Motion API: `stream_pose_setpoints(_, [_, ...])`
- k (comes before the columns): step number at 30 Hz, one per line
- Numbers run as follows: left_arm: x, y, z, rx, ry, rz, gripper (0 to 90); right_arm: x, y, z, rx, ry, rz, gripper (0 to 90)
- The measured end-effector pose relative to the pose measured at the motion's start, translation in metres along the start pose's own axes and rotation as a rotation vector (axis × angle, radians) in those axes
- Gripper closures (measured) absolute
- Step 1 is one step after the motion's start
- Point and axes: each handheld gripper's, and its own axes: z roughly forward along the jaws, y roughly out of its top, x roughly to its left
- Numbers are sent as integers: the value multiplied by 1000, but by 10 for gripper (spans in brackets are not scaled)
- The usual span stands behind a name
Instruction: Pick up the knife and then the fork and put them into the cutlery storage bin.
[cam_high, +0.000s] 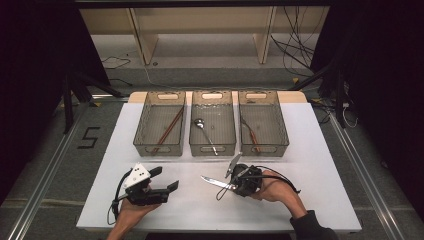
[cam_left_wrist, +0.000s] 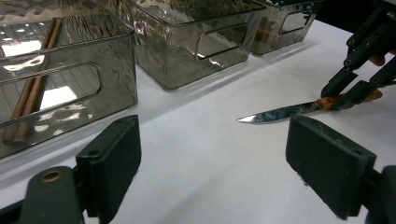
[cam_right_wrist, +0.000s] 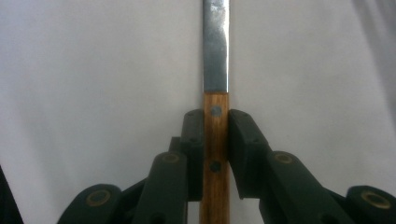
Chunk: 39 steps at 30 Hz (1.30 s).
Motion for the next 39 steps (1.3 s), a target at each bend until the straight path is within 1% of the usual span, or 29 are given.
stream_pose_setpoints(1, [0, 0, 0, 0, -1, 0, 180, -1, 0, -2, 1, -2, -3, 772])
stream_pose_setpoints(5, [0, 0, 0, 2, -1, 1, 181, -3, -2, -10, -46, -12, 9, 773])
stream_pose_setpoints(7, [0, 0, 0, 1, 0, 1, 181, -3, -3, -15, -68, -15, 31, 773])
stream_pose_setpoints(9, [0, 0, 0, -1, 1, 0, 180, -6, -4, -20, -102, -17, 41, 773])
stream_pose_setpoints(10, [0, 0, 0, 0, 1, 0, 181, -6, -4, -22, -109, -19, 51, 773])
stream_pose_setpoints(11, [0, 0, 0, 0, 1, 0, 181, -7, -5, -24, -120, -23, 51, 773])
stream_pose_setpoints(13, [0, 0, 0, -1, 1, 0, 181, -9, -7, -28, -143, -31, 71, 773])
stream_pose_setpoints(21, [0, 0, 0, -1, 1, 0, 181, -15, -11, -36, -190, -50, 111, 773])
stream_pose_setpoints(23, [0, 0, 0, 0, 1, 0, 181, -17, -12, -39, -215, -51, 116, 773])
stream_pose_setpoints(25, [0, 0, 0, -1, 1, 0, 180, -19, -13, -42, -234, -62, 131, 773])
stream_pose_setpoints(26, [0, 0, 0, -1, 1, 0, 181, -19, -14, -43, -236, -63, 139, 773])
stream_pose_setpoints(28, [0, 0, 0, -1, 1, -1, 180, -21, -15, -46, -256, -72, 143, 773])
stream_pose_setpoints(30, [0, 0, 0, -1, 1, -1, 181, -22, -16, -49, -262, -81, 154, 773])
stream_pose_setpoints(31, [0, 0, 0, -1, 1, 0, 180, -23, -17, -50, -265, -95, 152, 773])
stream_pose_setpoints(35, [0, 0, 0, 1, 1, 1, 181, -25, -19, -55, -289, -106, 172, 773])
stream_pose_setpoints(37, [0, 0, 0, 3, 0, 1, 181, -27, -20, -57, -300, -111, 176, 773])
stream_pose_setpoints(39, [0, 0, 0, 1, 0, -1, 181, -28, -21, -59, -308, -130, 190, 773])
